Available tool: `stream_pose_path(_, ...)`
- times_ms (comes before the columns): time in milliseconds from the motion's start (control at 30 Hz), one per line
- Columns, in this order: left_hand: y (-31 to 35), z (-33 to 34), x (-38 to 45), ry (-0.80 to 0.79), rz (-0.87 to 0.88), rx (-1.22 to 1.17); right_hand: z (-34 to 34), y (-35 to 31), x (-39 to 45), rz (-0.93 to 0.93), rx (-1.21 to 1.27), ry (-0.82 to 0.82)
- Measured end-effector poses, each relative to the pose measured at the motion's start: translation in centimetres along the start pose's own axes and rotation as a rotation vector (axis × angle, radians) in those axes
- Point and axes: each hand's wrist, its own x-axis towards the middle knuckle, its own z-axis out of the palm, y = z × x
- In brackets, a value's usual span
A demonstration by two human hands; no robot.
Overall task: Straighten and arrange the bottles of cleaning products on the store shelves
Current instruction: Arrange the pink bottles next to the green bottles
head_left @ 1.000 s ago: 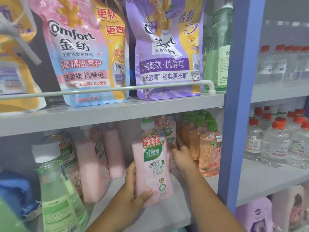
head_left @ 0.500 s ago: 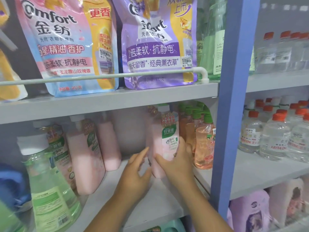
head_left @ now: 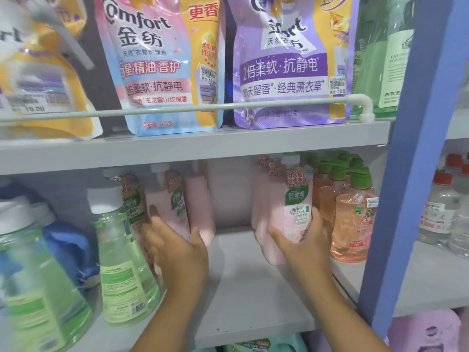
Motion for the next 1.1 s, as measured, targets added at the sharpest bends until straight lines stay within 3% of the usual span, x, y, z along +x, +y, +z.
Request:
stream_pose_path(100,-0.7,0.0,2.0,0.065,-0.055,-0.037,-0.6,-0.8,-0.8,-0.020,0.032,0.028)
stream_pose_path(200,-1.6,-0.5,2.3,0.047,-0.033,-0.094,-1.4,-2.4,-2.7,-0.287,0.086,0.156)
stream_pose_path(300,-1.8,-2.0,0.6,-0.049,0.073,-0.154,-1.6,-3.1,-4.3,-0.324,0.227,0.012)
stream_pose_path(467,0.6,-4.5,-4.8,-0.408,0.207,-0.403,-1.0,-5.8,-6.6,-0.019,0.299,-0.465)
stream_pose_path(533,2.2,-5.3,-6.7,-0.607,0.284,-0.491,-1.0,-6.2,-7.4,0.028,0.344,-0.460)
stream_pose_path(633,2.6,-5.7,-6.0,-1.014,0.463,-0.524,-2.2,-5.5,-7.9,0.053,0.316,-0.258)
stream_pose_path(667,2.2,-5.2,-4.9,-0.986,0.513,-0.485,-2.8,-5.4,-7.8,0.053,0.306,-0.210)
stream_pose_path(700,1.7,-4.4,-3.4,-0.848,0.491,-0.475,-3.4,-5.1,-7.6,0.055,0.285,-0.178)
stream_pose_path(767,0.9,-1.8,0.3,-0.433,0.276,-0.462,-4.2,-4.7,-7.2,0.068,0.214,-0.144)
stream_pose_path(800,0.9,-0.5,2.1,-0.317,0.138,-0.425,-4.5,-4.5,-7.1,0.076,0.195,-0.132)
stream_pose_path(833,1.2,0.7,3.8,-0.280,0.027,-0.382,-4.7,-4.4,-7.0,0.084,0.189,-0.118)
stream_pose_path(900,1.2,3.6,6.5,-0.367,-0.071,-0.248,-5.1,-4.2,-6.8,0.089,0.181,-0.090)
stream_pose_path(1100,-0.5,6.8,7.5,-0.343,-0.050,-0.368,-5.3,-4.1,-6.7,0.066,0.189,-0.097)
